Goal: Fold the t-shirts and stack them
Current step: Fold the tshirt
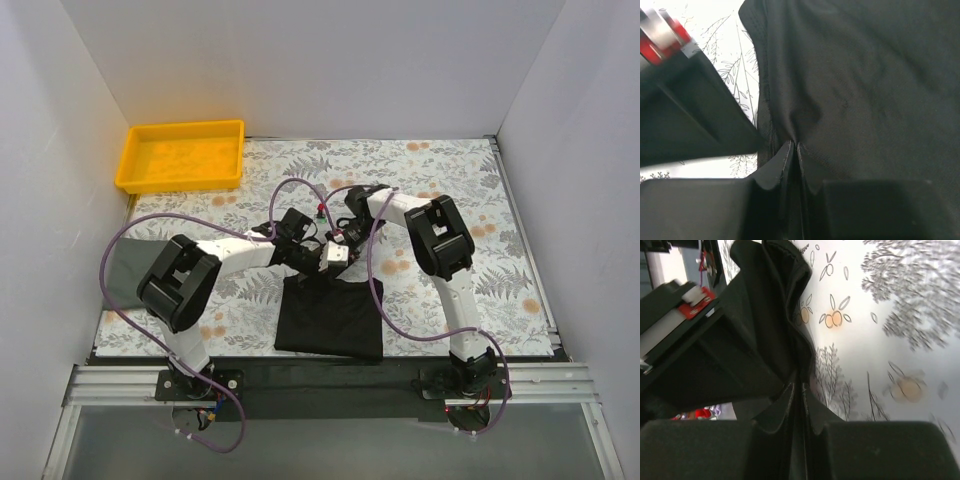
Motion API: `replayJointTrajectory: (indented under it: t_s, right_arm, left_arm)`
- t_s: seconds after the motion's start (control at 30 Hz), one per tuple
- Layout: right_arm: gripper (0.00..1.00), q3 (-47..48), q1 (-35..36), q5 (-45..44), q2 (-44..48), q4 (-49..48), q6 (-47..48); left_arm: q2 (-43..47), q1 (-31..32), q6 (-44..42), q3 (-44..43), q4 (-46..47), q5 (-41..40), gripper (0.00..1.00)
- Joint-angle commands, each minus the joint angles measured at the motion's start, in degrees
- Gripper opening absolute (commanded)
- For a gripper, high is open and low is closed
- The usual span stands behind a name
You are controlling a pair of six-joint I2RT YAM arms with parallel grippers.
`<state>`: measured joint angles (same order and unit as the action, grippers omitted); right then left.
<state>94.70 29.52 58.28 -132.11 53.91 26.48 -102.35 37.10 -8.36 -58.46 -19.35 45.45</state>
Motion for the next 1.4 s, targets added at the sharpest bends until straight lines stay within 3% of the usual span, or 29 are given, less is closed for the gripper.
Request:
replayJointTrajectory:
  t_s: [0.0, 0.07, 0.33, 0.7, 1.1, 1.37]
  right_arm:
    - [0.15, -0.65, 1.68, 1.22, -1.74, 0.32, 1.82]
    - [0.14, -1.26, 2.21, 0.96, -2.44, 0.32, 2.43]
    - [0.13, -3.46, 2.47, 1.3, -5.79, 0.32, 5.42]
    - [0.13, -5.57, 2.74, 1.66, -5.61, 0.49, 7.01]
    - [0.14, -3.03, 2.3, -1.5, -4.38, 1.11, 7.27]
    - [0.23, 10.04, 2.56, -11.78, -0.6, 4.27, 7.71]
  left_arm:
    - [4.61, 1.13, -1.92, 1.32, 2.82, -0.62, 0.04]
    - [6.1, 1.74, -2.62, 2.38, 3.36, -1.5, 0.0]
    - [10.49, 3.94, -5.97, 6.86, 9.24, -5.19, 0.0]
    - [9.19, 3.86, -4.48, 8.63, 20.66, -10.64, 0.0]
    - [7.77, 3.59, -5.26, 8.89, 21.12, -13.54, 0.0]
    - [17.96, 3.24, 1.58, 8.62, 11.55, -12.5, 0.23]
